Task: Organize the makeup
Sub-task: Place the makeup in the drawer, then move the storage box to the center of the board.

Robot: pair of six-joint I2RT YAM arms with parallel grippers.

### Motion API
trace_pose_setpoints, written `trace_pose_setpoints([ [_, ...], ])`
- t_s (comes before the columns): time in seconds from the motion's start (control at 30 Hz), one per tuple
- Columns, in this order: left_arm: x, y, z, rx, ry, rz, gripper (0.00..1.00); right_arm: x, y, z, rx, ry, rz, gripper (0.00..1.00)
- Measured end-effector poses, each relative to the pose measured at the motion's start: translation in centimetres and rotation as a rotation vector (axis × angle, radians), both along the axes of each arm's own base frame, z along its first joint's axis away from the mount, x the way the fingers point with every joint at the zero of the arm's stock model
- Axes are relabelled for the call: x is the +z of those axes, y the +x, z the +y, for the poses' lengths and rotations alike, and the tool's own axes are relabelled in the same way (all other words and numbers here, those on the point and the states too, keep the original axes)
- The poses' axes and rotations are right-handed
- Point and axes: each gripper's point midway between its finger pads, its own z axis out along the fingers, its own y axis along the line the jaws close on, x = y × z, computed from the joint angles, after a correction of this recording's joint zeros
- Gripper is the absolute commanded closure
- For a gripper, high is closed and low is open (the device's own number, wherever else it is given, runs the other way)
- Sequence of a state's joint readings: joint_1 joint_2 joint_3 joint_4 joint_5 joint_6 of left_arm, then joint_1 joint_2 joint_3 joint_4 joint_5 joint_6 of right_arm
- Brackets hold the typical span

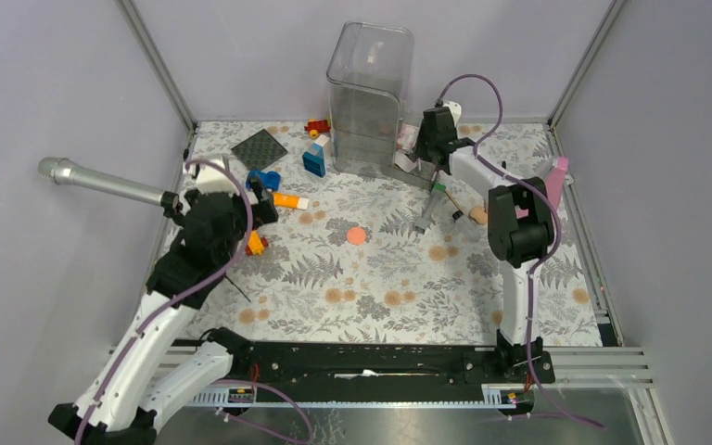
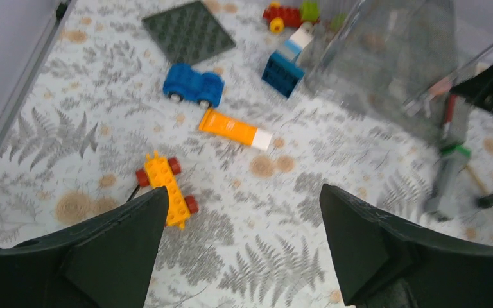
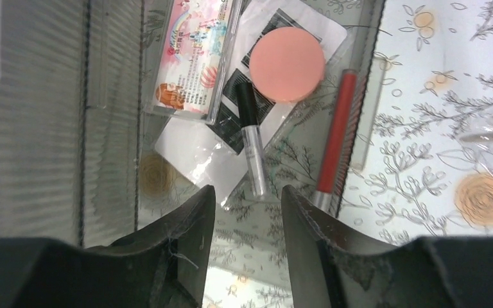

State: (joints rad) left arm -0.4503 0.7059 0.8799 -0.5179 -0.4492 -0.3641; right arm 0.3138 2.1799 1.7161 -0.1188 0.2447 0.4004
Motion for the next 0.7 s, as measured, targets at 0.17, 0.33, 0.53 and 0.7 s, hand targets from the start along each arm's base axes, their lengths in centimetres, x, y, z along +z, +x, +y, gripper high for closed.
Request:
trace_pose_setpoints([
  [0.17, 6.9, 2.5, -1.9, -0.012, -0.07, -0.062, 0.03, 4.0, -1.6, -0.7, -0.013, 0.031, -0.049, 0.43],
  [0.33, 11.3, 4.0, -5.0, -0.075, -0.132, -0.127, 0.01, 10.5, -2.9, -1.2, -0.006, 0.097, -0.183, 0.3],
  [0.53, 10.5, 8.2, -8.9, -0.112, -0.134, -0.094, 0.01, 17.1, -5.1, -0.6, 0.08, 0.181, -0.344, 0.29],
  [0.7, 9.5, 11.8, -11.8, -0.148, -0.124, -0.052, 0.01, 20.3, -7.1, 2.6, 0.344, 0.218, -0.488, 0.27],
])
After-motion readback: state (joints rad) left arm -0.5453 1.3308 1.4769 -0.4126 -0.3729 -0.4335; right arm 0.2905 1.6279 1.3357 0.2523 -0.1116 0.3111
